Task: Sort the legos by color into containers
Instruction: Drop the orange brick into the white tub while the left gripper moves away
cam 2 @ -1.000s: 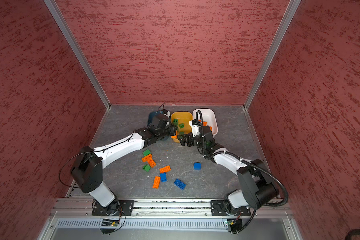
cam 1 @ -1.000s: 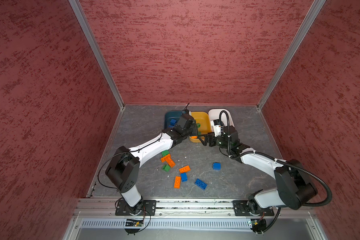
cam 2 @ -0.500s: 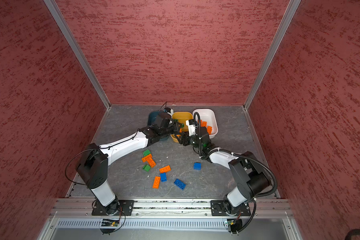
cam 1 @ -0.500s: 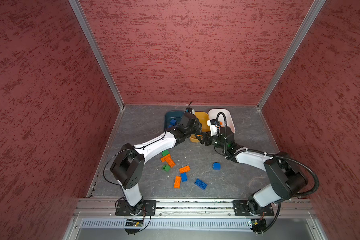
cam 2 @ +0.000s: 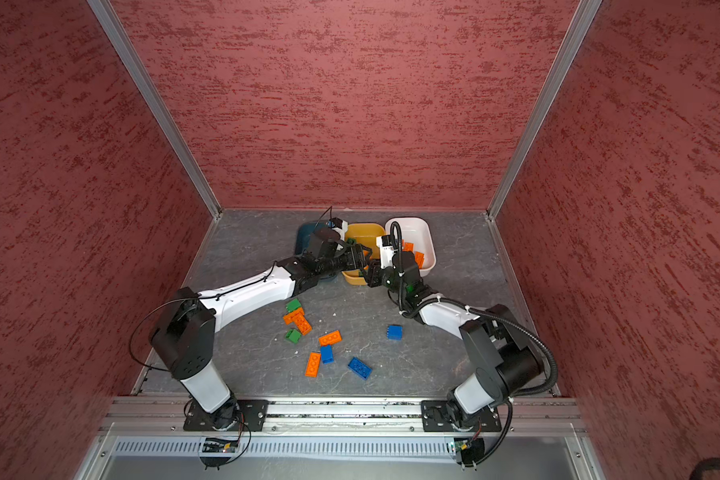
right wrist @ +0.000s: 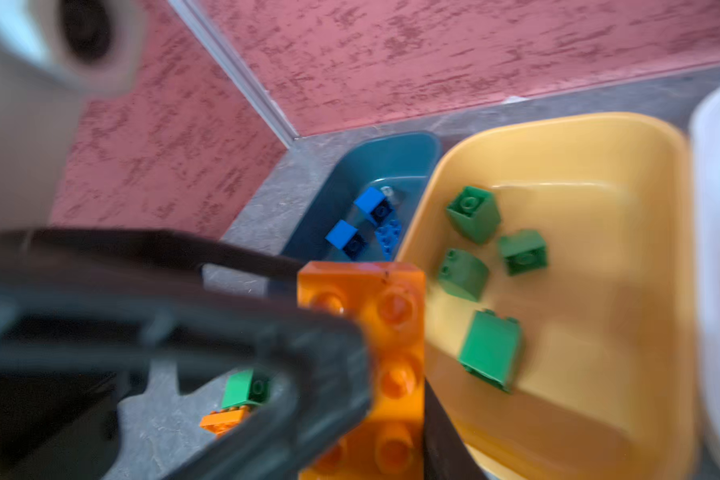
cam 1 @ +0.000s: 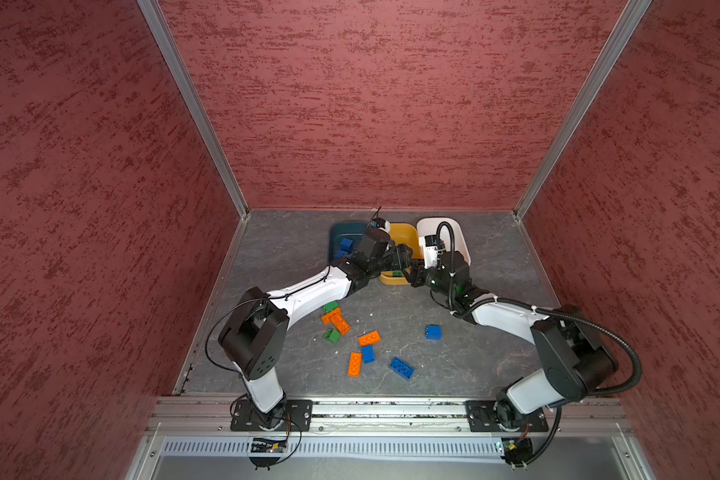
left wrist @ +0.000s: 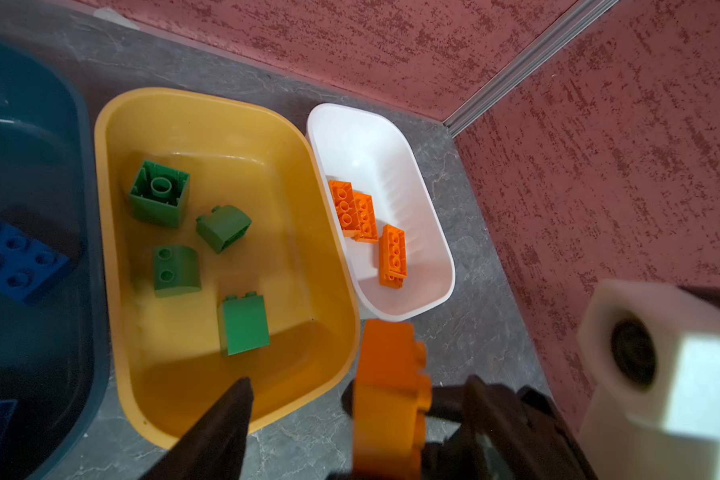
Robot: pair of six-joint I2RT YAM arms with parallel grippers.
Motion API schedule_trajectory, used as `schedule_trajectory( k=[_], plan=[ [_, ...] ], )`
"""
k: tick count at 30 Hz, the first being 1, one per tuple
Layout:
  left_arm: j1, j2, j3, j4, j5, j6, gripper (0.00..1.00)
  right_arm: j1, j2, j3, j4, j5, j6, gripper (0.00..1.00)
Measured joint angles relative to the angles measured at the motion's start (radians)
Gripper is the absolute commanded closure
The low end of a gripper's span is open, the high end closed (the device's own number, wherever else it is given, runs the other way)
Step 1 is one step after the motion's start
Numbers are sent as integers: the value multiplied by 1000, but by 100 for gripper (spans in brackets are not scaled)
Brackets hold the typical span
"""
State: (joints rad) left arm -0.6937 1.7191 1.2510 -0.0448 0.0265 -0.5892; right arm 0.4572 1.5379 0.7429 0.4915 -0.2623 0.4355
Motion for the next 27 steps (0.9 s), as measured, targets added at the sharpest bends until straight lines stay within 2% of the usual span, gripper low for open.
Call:
schedule_trajectory(
  k=[2, 8, 15, 20, 25, 27],
  plan=[
    [8, -6, 0, -3, 0, 21, 0, -31, -13, 0, -32, 23, -4, 70],
    [21, -33, -2, -17, 1, 87, 1, -160, -8, 45, -202, 97, -33, 69],
    [21, -72, -63, -5, 11, 125, 0, -265, 127, 246, -378, 122, -155, 67],
    [15, -77, -97, 1, 50, 177, 1, -296, 272, 428, -518, 148, -278, 66],
    [-5, -139, -170, 2, 102, 261, 1, -298, 382, 575, -640, 236, -389, 64],
    [-11, -172, -196, 0, 120, 286, 1, -298, 407, 613, -674, 272, -425, 60]
  ],
)
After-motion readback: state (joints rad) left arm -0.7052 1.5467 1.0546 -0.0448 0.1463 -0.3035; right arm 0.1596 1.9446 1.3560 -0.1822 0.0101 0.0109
